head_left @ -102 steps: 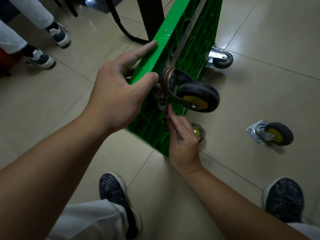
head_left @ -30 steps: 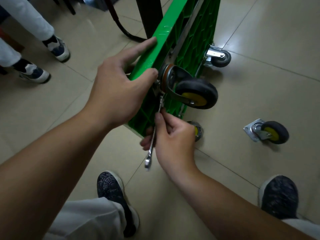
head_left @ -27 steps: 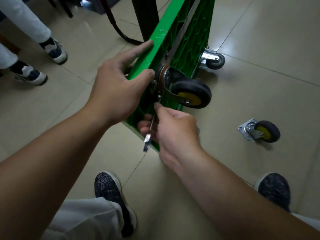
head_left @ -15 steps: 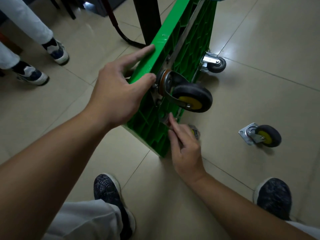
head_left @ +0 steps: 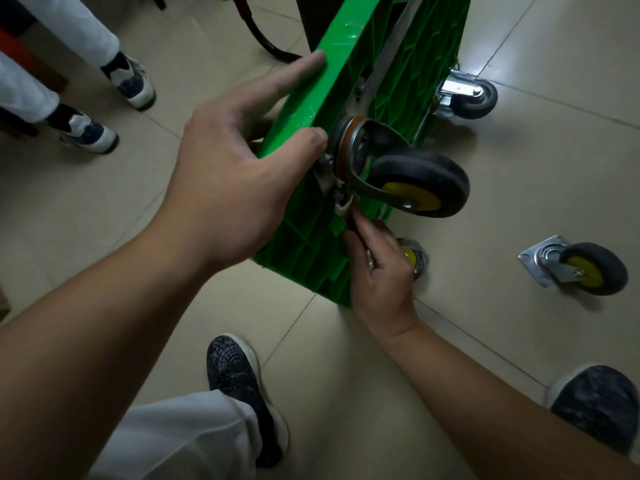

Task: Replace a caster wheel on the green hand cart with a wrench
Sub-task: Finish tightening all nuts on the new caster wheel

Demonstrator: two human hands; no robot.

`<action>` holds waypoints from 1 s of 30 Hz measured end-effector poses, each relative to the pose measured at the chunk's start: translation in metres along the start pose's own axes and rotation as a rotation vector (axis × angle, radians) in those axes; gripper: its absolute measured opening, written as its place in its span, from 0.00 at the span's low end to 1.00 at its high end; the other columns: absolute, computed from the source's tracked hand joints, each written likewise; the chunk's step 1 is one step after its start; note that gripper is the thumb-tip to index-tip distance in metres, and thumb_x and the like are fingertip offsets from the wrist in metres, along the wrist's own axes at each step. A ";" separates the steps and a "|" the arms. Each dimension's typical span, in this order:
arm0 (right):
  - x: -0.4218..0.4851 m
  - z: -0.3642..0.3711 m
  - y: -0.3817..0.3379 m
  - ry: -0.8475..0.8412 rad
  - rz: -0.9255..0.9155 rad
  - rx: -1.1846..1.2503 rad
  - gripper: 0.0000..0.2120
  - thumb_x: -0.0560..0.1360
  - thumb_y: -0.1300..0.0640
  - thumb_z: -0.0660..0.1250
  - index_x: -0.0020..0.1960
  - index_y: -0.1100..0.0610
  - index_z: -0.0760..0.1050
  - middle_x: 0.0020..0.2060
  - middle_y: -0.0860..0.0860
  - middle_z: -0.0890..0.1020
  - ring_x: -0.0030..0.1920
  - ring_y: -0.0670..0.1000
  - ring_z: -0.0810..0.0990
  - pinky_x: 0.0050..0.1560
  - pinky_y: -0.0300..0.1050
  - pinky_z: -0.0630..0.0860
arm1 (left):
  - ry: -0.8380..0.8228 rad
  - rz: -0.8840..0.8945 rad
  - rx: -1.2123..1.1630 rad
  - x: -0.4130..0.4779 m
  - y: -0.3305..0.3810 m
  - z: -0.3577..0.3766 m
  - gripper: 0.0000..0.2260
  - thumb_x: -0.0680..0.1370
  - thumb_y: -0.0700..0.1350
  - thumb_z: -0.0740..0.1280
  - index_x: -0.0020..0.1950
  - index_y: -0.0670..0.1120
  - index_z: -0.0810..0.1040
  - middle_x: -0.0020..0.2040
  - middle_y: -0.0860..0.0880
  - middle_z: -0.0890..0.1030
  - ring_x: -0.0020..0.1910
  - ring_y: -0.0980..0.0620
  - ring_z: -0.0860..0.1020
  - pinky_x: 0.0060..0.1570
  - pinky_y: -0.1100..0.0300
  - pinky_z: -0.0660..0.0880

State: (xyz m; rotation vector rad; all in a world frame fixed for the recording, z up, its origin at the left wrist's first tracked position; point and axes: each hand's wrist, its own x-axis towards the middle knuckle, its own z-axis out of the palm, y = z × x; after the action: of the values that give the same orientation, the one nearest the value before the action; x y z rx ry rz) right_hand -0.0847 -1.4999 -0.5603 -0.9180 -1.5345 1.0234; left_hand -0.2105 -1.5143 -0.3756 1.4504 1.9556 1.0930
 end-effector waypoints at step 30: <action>-0.008 -0.023 -0.028 -0.030 0.098 -0.058 0.17 0.80 0.65 0.66 0.68 0.64 0.76 0.54 0.47 0.81 0.56 0.42 0.81 0.59 0.34 0.74 | 0.004 -0.008 0.018 -0.002 0.003 0.000 0.24 0.78 0.51 0.69 0.74 0.64 0.73 0.66 0.57 0.78 0.63 0.52 0.80 0.61 0.47 0.79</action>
State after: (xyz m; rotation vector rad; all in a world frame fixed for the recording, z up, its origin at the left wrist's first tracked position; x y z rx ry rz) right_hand -0.0619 -1.5135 -0.5339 -1.0309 -1.5642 1.0707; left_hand -0.2085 -1.5159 -0.3733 1.4489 1.9775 1.0786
